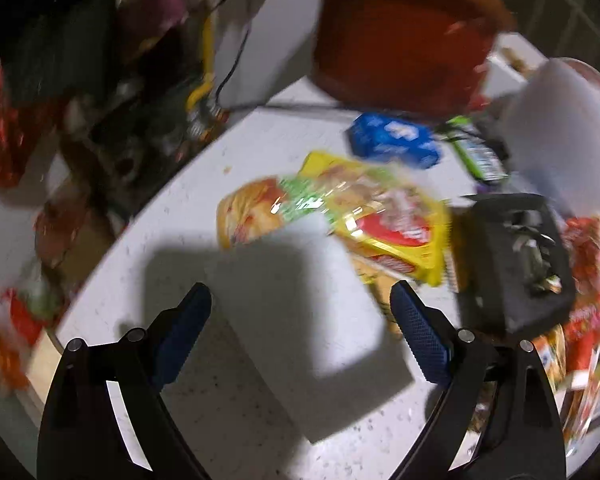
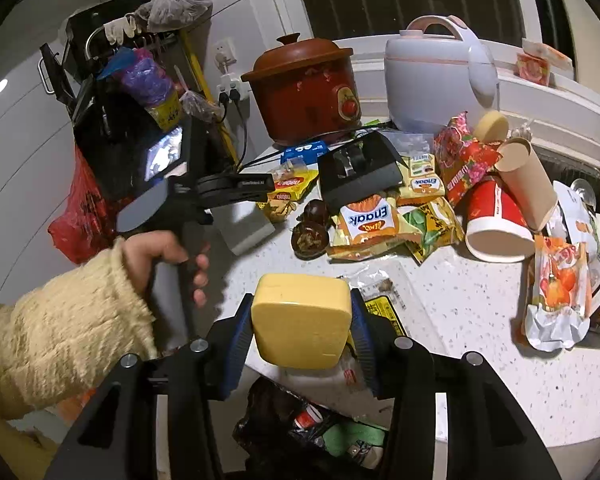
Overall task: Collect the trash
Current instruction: 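Grasp the yellow sponge with the right tool while the left tool grasps the white foam sheet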
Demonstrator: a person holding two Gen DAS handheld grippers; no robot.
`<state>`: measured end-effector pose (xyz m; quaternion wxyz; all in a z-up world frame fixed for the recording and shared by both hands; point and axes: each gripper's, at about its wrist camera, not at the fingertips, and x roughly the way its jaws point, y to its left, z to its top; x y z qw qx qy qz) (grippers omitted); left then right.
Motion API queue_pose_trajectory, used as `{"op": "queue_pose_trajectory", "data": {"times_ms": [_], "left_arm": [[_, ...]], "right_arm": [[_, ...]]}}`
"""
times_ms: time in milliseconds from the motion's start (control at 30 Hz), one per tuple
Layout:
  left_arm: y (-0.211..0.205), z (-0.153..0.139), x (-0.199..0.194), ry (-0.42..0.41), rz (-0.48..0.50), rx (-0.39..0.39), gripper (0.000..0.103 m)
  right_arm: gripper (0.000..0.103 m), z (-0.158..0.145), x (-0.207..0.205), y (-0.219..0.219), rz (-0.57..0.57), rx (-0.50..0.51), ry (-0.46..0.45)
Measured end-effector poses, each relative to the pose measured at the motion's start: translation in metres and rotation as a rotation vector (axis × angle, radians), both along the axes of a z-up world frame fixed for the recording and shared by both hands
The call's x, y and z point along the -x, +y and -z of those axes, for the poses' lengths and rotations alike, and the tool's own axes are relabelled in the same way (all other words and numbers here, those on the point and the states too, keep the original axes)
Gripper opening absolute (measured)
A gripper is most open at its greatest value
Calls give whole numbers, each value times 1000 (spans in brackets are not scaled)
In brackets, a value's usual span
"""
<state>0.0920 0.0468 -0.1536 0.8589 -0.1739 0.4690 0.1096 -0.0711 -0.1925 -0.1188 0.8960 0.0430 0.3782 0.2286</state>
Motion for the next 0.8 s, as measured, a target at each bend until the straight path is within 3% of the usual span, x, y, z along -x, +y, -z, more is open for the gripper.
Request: {"op": "queue_pose_trajectory", "data": {"times_ms": [33,67,100,167,333,533,667,800], "left_arm": [[2,4,0,2,-12,16,88],[3,2,3,-33,-18,2,73],[3,2,4,-46,-6,11,66],[3,1,6,-57,18,22,62],[1,-18,27,-117,78,-26,60],[2,-53,112,-207,311,-109,60],[10,-34,169,-120,410,-137,60],[11,15,210,46,471,-127,61]], "right_arm": [[46,0,0,-1,-1,-2,2],[46,1,0,-2,-1,-2,6],[46,1,1,-1,-1,-2,9],[46,3,0,-3,-2,-10,13],[46,1,-1,0,-18,-13,8],[46,2,14,19,-109,24,28],[46,26,32,39,-188,51,112],[46,69,49,58,-248,92,228]]}}
